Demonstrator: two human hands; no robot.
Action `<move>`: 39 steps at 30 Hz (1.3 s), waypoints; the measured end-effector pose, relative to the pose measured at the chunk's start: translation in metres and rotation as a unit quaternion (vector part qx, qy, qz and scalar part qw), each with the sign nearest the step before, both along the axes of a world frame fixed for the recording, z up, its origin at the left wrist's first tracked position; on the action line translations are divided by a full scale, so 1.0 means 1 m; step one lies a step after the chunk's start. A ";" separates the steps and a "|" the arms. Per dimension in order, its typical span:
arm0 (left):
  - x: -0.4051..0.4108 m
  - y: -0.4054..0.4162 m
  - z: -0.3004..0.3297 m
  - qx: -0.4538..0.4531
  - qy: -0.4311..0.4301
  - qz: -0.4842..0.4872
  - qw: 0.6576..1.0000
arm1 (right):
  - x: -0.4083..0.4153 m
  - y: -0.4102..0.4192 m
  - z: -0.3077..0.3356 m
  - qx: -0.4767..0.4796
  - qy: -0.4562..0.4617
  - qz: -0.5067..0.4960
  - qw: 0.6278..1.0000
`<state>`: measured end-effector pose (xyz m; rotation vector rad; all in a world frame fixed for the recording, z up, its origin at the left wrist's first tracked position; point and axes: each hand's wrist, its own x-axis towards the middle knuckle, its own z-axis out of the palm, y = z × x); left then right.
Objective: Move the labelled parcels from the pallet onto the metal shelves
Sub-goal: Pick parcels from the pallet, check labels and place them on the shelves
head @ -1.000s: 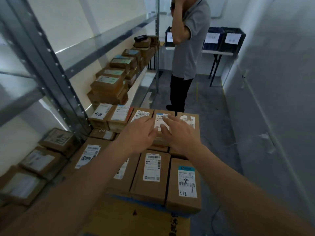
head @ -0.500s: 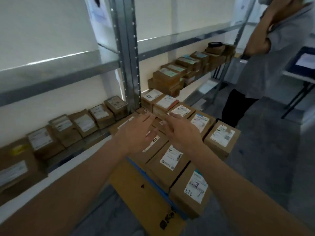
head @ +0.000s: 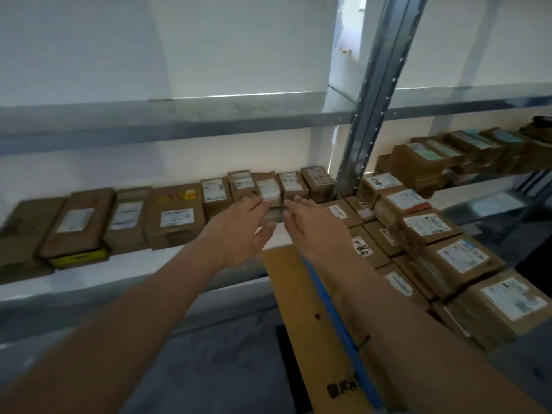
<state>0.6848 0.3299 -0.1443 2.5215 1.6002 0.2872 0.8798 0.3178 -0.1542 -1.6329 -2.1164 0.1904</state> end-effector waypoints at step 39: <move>-0.461 -0.090 -0.044 -0.018 -0.041 0.329 0.943 | -0.499 0.030 -0.055 -0.034 -0.004 0.305 0.952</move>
